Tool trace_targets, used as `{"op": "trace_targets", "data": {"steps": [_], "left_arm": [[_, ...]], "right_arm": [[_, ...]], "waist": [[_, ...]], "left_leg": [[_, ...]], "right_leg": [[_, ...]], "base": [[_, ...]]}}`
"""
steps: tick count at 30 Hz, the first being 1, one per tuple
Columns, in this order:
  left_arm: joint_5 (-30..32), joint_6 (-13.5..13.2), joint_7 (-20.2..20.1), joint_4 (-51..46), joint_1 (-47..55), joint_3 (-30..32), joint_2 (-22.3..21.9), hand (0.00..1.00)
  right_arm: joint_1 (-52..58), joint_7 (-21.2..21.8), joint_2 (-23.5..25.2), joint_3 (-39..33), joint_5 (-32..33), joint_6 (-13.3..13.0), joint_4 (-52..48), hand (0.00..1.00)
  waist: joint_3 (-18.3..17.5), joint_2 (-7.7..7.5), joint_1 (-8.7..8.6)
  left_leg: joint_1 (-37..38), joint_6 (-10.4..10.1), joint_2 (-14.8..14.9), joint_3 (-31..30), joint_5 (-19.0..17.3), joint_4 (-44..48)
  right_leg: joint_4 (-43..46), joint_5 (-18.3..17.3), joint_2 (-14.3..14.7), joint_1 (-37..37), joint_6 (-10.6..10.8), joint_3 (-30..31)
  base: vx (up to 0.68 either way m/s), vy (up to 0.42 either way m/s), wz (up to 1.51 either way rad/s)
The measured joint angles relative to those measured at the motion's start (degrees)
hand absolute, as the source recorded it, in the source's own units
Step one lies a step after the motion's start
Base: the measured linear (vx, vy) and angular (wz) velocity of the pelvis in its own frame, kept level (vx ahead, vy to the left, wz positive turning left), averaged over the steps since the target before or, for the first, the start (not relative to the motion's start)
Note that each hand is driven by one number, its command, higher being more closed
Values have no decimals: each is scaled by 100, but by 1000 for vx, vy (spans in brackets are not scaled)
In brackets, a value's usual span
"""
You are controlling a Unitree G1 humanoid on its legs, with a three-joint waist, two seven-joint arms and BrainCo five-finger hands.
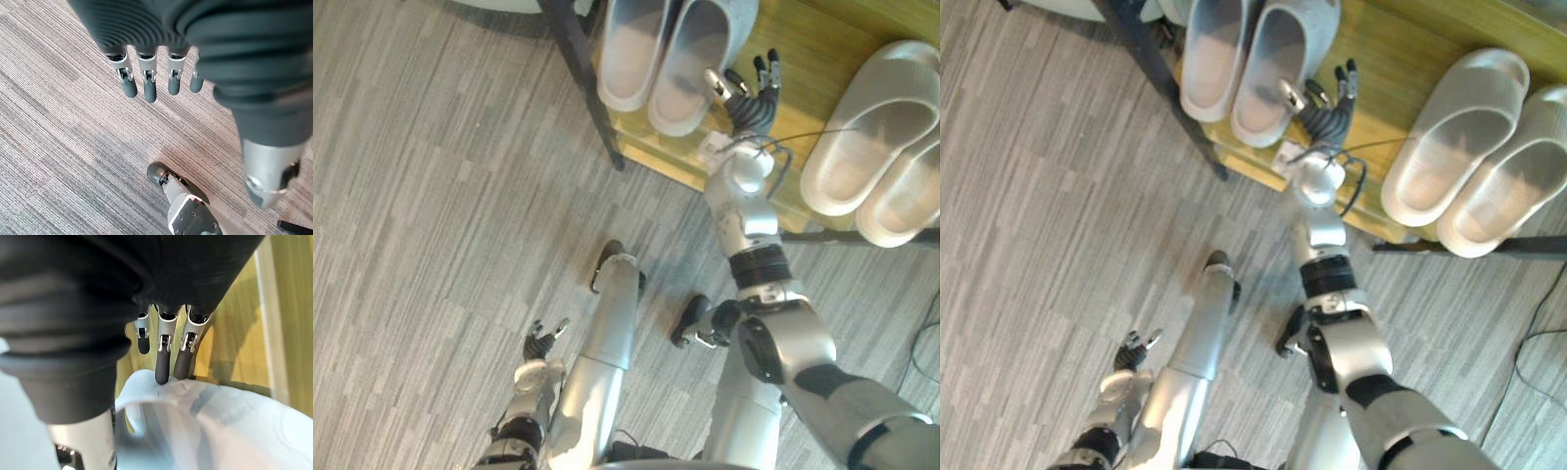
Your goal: Organize the slippers on the shoe rack
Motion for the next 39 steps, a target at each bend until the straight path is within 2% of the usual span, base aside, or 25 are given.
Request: {"op": "trace_targets", "data": {"steps": [5,10,15,21,25,29,33,36,39], "left_arm": [[-76,3,0,-4,-2,6,-16,0],[-97,13,-3,-3,5,15,-10,0],[-107,7,-13,-64,109,55,-18,0],[-107,7,-119,-217,449,233,-17,0],[-88,8,-134,-219,652,231,27,0],[71,20,-258,-206,1026,232,154,0],[318,37,-383,-105,1261,145,291,0],[503,58,-515,-98,1352,-59,395,0],[616,104,-574,-28,1401,-231,468,0]], "right_arm": [[20,19,-12,25,-63,100,-95,0],[416,47,-16,371,-546,191,-655,0],[1028,217,42,659,-1070,255,-1046,0],[1928,386,39,794,-1509,319,-1798,0],[2855,578,44,1144,-1869,314,-2378,0],[4139,931,26,1417,-2103,263,-2939,0],[5402,1379,-104,1469,-2112,87,-3262,0],[6174,1767,-216,1353,-2144,20,-3258,0],[6688,1956,-170,1155,-2289,9,-3122,0]], "waist": [[-6,33,-6],[2,46,-72],[-5,31,-203],[-14,-11,-356],[-42,-54,-433],[-478,-232,-599],[-938,-383,-710],[-1195,-433,-833],[-1451,-441,-968]], "left_leg": [[32,-2,102,50,1,40],[351,36,248,151,-25,24],[1209,160,470,421,70,-647],[2019,201,480,582,326,-1516],[2837,222,496,703,497,-2195],[3575,296,539,824,674,-3012],[4377,396,600,1046,811,-3768],[4860,466,582,1110,916,-4246],[5214,506,569,1213,1057,-4693]], "right_leg": [[-4,30,69,3,-34,55],[-136,95,194,305,10,131],[-845,396,273,1030,78,218],[-1544,610,190,1740,38,181],[-2112,764,180,2477,9,178],[-2900,960,207,3183,84,142],[-3768,1211,269,3955,206,182],[-4316,1373,269,4454,283,171],[-4757,1525,258,4750,348,200]], "base": [[-5,27,-9],[-7,35,-16],[-6,47,-23],[62,20,2],[102,-1,-1],[143,32,-3],[160,70,-15],[176,87,-6],[102,48,-10]]}}
